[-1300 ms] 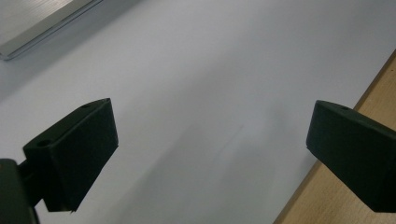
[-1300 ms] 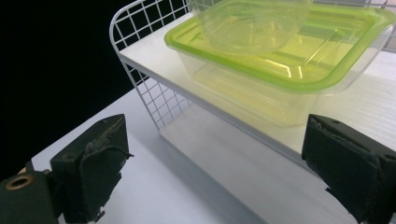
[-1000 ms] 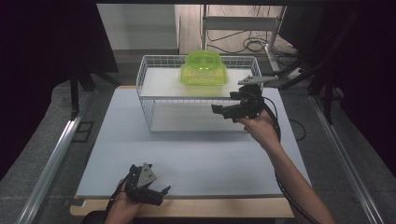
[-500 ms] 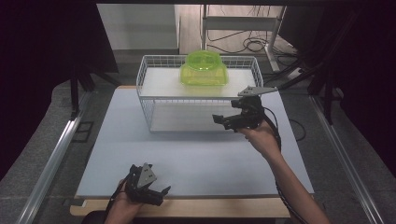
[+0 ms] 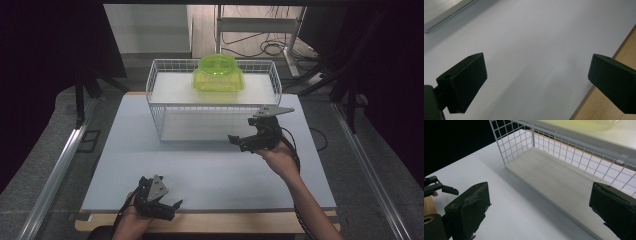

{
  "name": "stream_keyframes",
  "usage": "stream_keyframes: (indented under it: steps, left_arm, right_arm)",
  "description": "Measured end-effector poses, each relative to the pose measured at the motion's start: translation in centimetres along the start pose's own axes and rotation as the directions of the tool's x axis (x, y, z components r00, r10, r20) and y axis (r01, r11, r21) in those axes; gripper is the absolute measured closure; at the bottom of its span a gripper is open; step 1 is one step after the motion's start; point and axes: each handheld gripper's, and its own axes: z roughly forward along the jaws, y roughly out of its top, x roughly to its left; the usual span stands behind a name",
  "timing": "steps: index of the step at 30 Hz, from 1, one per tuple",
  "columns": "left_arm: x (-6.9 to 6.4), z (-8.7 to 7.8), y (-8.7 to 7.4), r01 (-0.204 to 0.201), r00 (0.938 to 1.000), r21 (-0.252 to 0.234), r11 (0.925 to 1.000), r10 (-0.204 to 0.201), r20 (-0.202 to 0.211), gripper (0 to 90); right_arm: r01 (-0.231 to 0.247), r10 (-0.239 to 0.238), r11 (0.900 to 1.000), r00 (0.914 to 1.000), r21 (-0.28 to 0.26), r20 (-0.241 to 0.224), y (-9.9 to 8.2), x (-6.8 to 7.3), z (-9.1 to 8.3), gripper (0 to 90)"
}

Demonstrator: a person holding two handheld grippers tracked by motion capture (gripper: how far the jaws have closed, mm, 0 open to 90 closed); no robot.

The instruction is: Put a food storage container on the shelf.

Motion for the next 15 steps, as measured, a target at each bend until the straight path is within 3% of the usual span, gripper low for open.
stream_keyframes:
  steps: [9, 15]
  left_arm:
    - [0.0, 0.0, 0.0, 0.0, 1.0, 0.0, 1.0, 0.0, 0.001, 2.1]
    - [0.0, 0.0, 0.0, -0.001, 1.0, -0.002, 1.0, 0.001, 0.003, 2.1]
  right_arm:
    - [-0.025, 0.025, 0.9996, 0.9996, -0.013, -0.011, -2.0, 0.3, 0.2, 3.5]
    - [-0.021, 0.021, 0.9992, 0.9997, -0.034, 0.011, -3.2, 0.7, 0.0, 3.1]
